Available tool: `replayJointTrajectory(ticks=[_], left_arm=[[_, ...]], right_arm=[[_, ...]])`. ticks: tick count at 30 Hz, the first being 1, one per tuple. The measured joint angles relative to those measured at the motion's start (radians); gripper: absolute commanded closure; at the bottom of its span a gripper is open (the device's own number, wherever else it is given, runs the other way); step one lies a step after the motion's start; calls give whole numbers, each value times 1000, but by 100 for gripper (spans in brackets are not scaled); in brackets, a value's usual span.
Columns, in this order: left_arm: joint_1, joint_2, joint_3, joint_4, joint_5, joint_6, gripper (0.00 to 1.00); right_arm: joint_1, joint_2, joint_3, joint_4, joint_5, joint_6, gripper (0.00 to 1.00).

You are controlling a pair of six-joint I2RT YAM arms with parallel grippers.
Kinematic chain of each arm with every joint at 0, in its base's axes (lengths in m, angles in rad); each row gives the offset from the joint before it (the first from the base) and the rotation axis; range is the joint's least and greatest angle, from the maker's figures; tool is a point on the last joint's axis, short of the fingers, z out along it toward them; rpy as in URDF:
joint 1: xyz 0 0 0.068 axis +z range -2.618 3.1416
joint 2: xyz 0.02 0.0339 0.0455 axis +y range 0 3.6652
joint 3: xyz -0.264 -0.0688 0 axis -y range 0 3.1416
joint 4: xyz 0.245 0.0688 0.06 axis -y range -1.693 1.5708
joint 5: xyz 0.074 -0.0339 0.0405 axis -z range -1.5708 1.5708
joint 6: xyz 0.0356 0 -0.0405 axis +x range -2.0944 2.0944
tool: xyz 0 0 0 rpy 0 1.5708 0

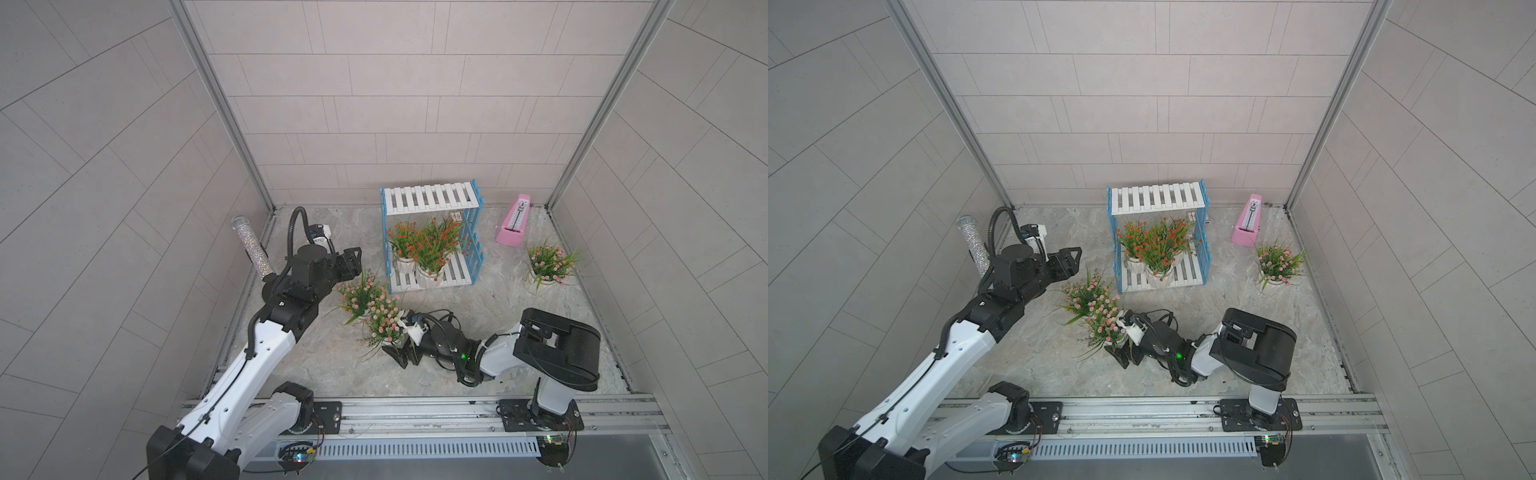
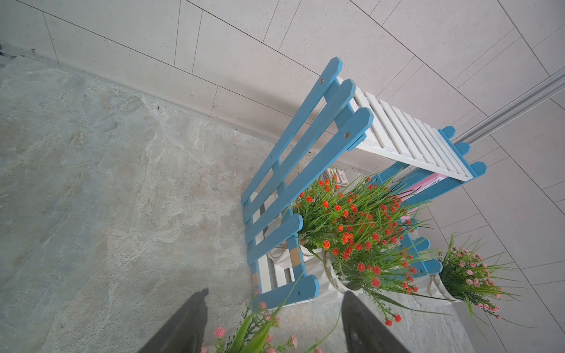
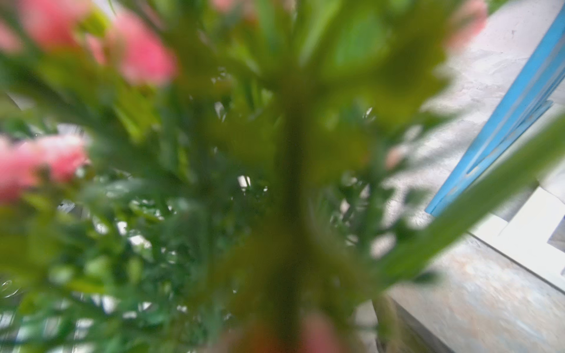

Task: Place the baby's breath potted plants on the rack by color
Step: Pick up the baby's breath potted plant from the center of the board.

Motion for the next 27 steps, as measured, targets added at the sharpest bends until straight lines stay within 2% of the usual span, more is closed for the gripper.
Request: replayJointTrajectory(ticks=[19,27], left_arm=[[2,0,0,2,0,0,27],[2,0,0,2,0,0,27]], right_arm=[[0,109,152,4,4,-47,0],[1,113,152,4,30,-54,10]])
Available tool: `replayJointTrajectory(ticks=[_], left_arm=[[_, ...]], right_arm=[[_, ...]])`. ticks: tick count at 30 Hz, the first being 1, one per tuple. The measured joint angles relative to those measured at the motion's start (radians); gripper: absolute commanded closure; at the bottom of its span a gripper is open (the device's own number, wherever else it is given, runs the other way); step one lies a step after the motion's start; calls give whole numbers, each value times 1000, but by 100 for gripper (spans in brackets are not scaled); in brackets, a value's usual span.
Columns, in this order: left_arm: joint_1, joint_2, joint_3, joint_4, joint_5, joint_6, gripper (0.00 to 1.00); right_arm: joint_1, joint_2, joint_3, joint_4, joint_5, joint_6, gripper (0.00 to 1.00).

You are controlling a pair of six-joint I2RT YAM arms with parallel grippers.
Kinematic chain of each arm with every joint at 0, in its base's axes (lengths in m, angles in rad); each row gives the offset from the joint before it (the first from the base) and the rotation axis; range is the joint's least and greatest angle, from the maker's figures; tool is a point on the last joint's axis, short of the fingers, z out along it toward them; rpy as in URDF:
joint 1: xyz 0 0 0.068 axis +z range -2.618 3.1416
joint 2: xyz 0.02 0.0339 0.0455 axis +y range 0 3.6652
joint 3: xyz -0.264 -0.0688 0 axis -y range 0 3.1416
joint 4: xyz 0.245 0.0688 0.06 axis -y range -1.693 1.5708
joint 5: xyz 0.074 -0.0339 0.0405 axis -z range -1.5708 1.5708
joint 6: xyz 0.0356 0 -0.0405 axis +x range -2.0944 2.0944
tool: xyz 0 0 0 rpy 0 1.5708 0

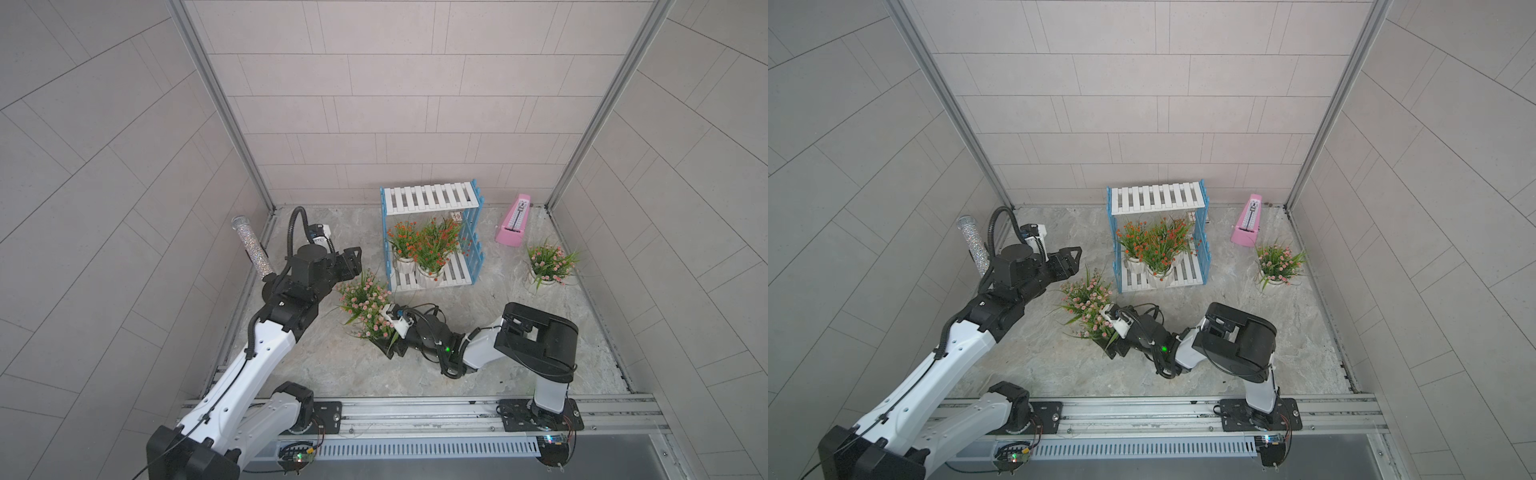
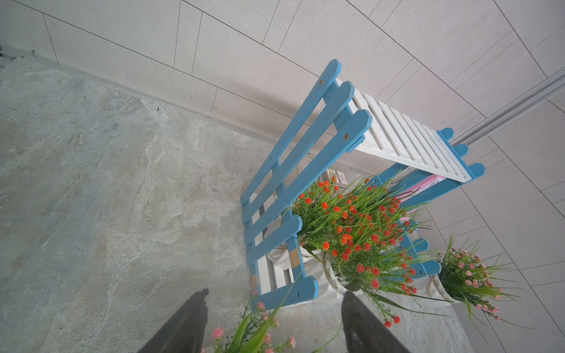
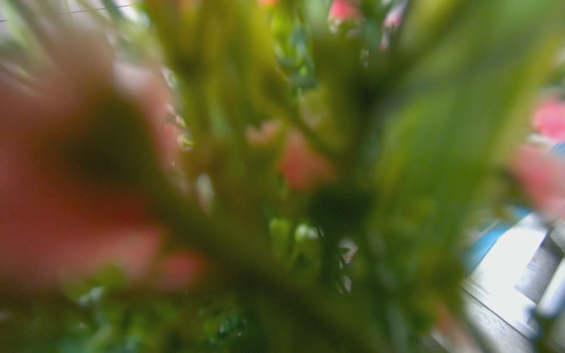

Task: Place the baby's breath potted plants on the rack by color
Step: Pick up the baby's breath potted plant from the center of the board.

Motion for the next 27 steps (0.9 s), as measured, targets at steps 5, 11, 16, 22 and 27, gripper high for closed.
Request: replayJointTrajectory(ticks=[5,11,16,22,27], left_arm=[[0,0,0,0,0,0,27],[0,0,0,-1,-2,0,27],[0,-1,0,-1,-9,0,27],[0,-7,0,0,-14,0,27],[0,-10,-2,0,-14,0,27]], right_arm=[[2,-2,0,21,12,-9,16],[19,-82,-64,-26,57,-25,19],[28,-285,-137,-189,94,-26,20],[32,-593,-140,-407,158,-48,20],[-15,-738,41,-703,225,-79,22]])
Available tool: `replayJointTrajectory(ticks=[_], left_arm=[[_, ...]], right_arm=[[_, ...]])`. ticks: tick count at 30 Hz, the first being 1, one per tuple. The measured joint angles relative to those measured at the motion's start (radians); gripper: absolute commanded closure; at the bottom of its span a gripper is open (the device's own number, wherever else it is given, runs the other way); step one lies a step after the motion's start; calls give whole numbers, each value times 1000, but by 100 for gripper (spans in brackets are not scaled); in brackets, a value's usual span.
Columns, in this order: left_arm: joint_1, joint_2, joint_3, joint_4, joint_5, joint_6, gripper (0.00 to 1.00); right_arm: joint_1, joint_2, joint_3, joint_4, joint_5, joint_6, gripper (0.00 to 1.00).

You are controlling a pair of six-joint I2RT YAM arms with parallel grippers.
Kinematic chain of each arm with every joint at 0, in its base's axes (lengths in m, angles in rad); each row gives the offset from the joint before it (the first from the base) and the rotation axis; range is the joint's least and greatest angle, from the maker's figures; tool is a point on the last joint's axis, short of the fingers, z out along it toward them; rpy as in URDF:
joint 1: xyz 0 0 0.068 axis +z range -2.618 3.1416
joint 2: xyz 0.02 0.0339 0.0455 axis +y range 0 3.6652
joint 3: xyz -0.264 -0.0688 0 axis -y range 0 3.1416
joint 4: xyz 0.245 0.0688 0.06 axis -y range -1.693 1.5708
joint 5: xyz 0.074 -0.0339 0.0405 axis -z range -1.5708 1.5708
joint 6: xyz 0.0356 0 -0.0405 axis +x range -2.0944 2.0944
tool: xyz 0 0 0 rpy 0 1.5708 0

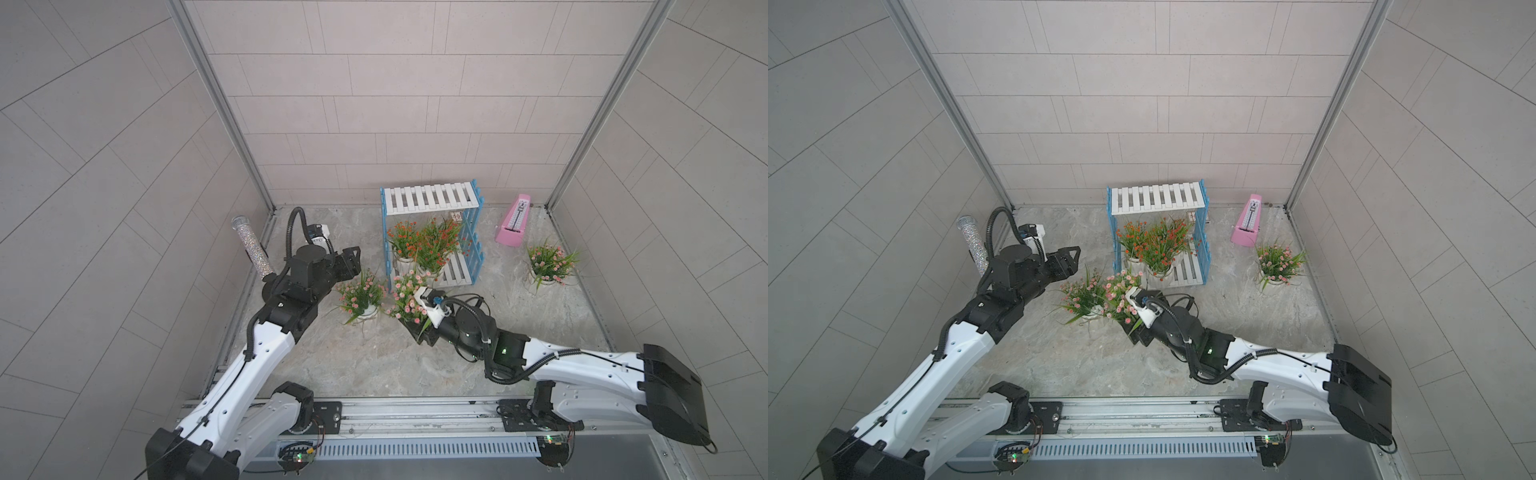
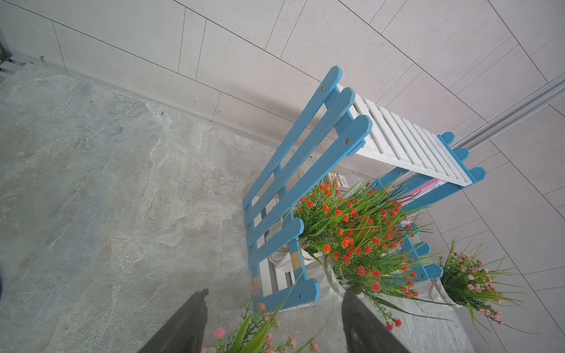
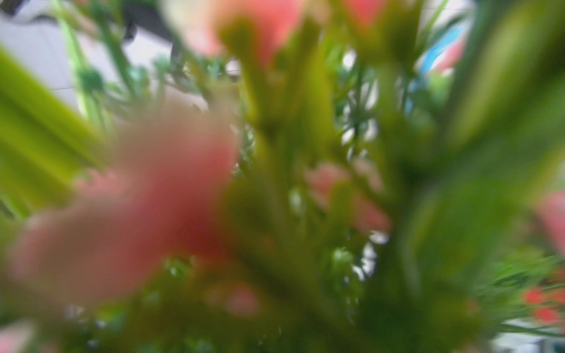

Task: Place the baby's breath potted plants on the rack by color
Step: Pick up the baby's breath potted plant from the center of the board, then place the baby's breath potted plant on the rack.

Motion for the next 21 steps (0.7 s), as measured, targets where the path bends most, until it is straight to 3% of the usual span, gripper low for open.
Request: replayJointTrajectory(ticks=[6,11,17,21], left_arm=[[0,-2,-6,-1,3,0,27],[0,-16,-15,-1,11,0,27],[0,-46,-45,-14,23,-2,27],[-10,-76,-58,-27,23,-4,27]], right_arm=[[-244,40,397,-284,-33,0,20],[-460,220,742,-431,-124,1,19],[-643,454,1001,-525,-226,1,19],[-703,573,1101,-566,-266,-6,19]])
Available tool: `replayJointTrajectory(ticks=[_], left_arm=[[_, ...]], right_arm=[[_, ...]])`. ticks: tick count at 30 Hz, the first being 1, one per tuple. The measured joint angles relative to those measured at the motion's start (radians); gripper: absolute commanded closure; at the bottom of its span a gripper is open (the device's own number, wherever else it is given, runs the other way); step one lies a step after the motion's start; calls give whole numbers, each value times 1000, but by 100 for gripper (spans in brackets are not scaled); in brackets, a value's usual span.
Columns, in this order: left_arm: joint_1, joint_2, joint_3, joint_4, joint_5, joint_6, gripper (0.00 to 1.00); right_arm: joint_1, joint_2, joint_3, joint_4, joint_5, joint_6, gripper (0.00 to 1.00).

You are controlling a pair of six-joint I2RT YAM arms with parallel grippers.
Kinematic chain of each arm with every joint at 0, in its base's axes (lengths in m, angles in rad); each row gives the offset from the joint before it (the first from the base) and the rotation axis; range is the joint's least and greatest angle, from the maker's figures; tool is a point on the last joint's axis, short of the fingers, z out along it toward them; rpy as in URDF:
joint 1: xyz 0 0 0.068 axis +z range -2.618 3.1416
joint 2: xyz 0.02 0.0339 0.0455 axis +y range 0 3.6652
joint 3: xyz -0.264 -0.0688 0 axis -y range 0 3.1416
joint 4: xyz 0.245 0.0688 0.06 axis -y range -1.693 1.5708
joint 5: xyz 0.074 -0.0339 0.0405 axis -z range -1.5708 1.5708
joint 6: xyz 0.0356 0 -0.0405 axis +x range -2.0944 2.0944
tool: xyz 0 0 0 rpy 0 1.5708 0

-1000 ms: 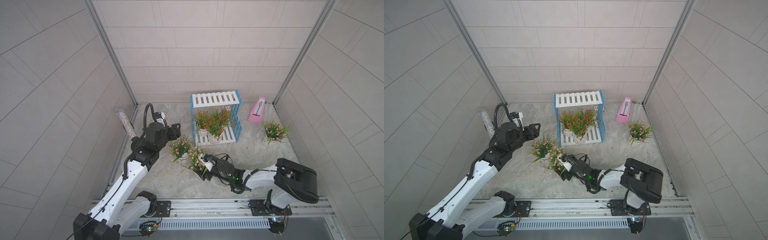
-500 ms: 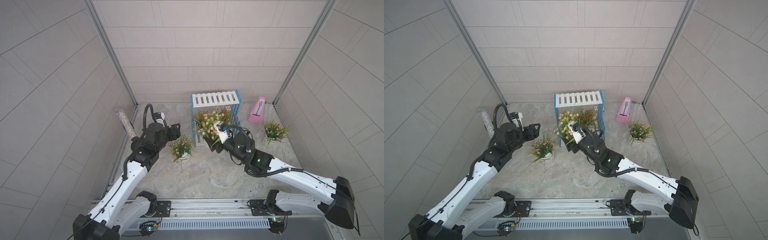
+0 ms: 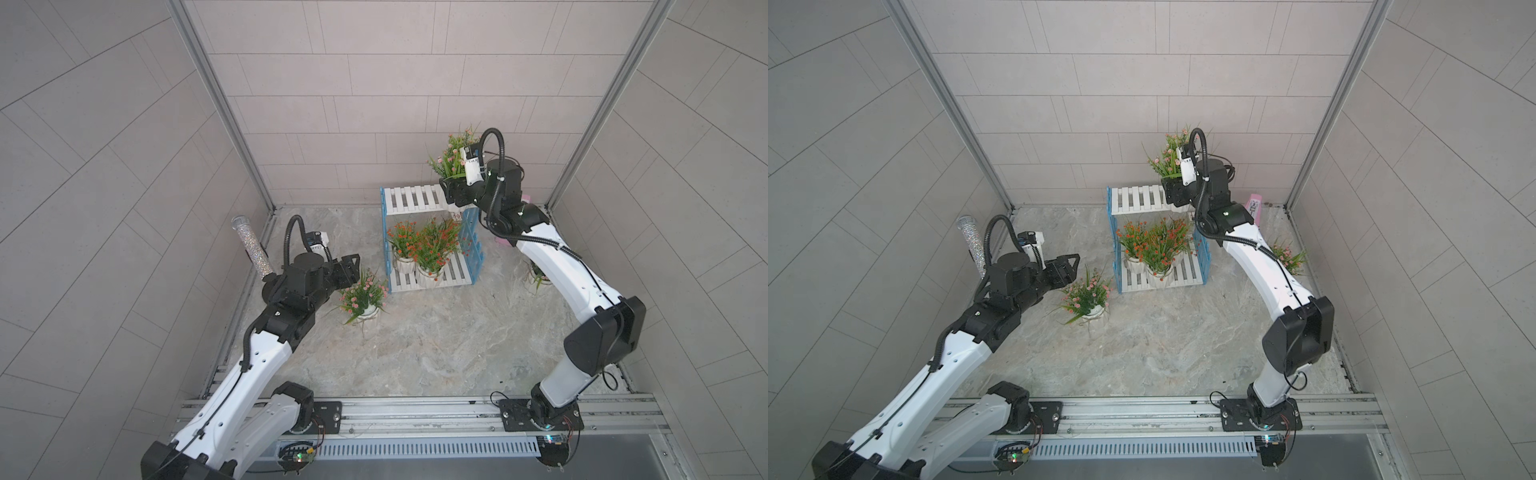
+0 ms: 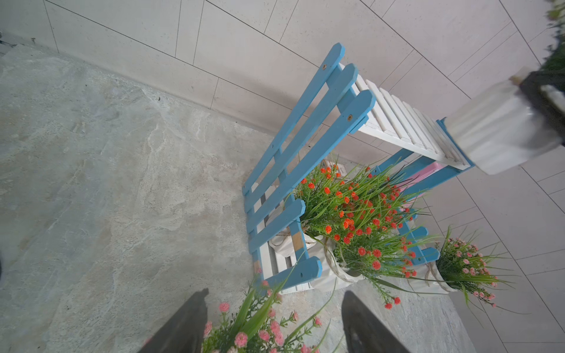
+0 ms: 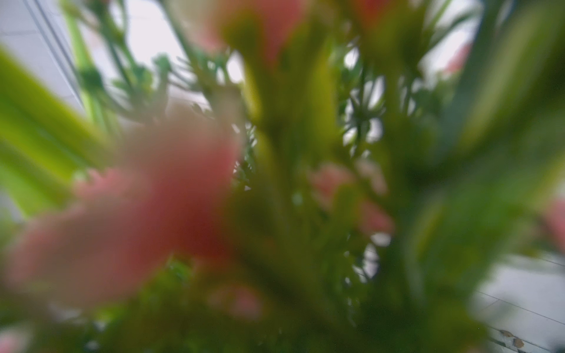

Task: Place the baby's breath potted plants on the rack by color
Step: Place the baby's breath potted plant on the rack.

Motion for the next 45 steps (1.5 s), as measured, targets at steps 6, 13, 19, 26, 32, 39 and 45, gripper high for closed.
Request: replayJointTrajectory(ticks=[6,13,19,26,32,39,45], left_arm=[[-46,-37,-9,-18,-21,0,27],[-70,-47,-16,-43,-38,1,27],[-77,-47,-16,-45,-47,5,27],[-89,-41,-16,-45,-57,7,27],[-98,-20,-16,-45,-64,9,27],[-109,-13,-16,-44,-71,13,27],[-113,-13,-16,-43,-77,15,27]], right_arm=[[-14,98,128,-40,-30,-17,19],[-26,100,135,-31,-32,-24,19],[-61,100,86,2,-39,-16,18],[-92,102,85,12,-53,-12,16],[-95,102,80,23,-59,-15,4],[-101,102,80,36,-70,-16,1],[-106,102,80,37,-85,-16,1]])
